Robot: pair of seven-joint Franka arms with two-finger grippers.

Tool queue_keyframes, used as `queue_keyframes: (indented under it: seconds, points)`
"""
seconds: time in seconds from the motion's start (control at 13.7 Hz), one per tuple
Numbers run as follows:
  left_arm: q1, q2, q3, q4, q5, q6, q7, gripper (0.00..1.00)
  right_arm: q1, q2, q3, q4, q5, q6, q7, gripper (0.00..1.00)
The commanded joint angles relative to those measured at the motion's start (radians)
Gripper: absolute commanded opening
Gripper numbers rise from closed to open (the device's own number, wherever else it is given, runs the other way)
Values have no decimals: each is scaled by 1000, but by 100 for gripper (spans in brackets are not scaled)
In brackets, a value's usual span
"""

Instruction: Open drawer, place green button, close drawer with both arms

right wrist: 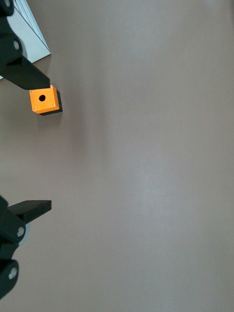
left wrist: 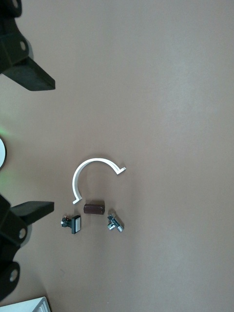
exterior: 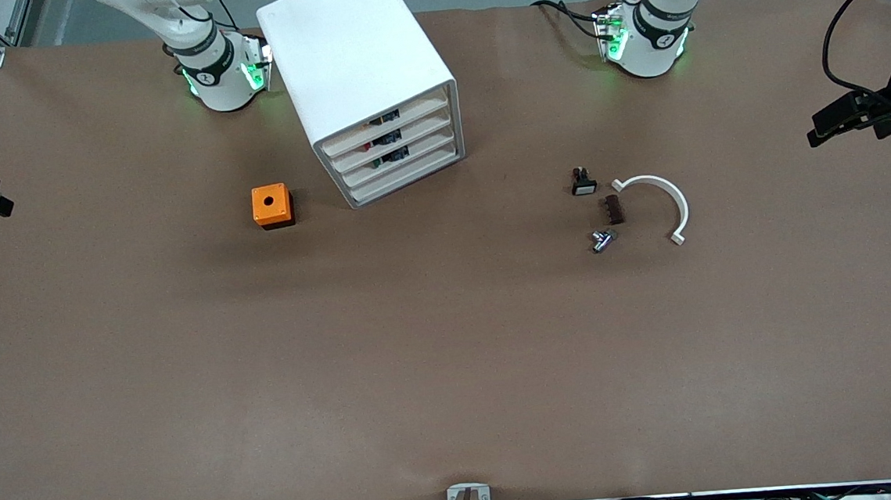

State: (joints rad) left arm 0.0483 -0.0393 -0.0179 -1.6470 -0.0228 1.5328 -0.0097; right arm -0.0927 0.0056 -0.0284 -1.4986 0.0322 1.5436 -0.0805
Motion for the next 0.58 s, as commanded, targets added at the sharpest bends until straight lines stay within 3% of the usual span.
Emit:
queue_keyframes:
  seconds: [0.0, 0.51]
  points:
    - [-4, 2, -23, 19, 10, -3, -6, 100, -7, -7, 15, 12, 12, -14, 2, 100]
    - [-4, 4, -23, 39, 7, -3, -9, 100, -10, -4, 7, 21, 12, -14, -5, 100]
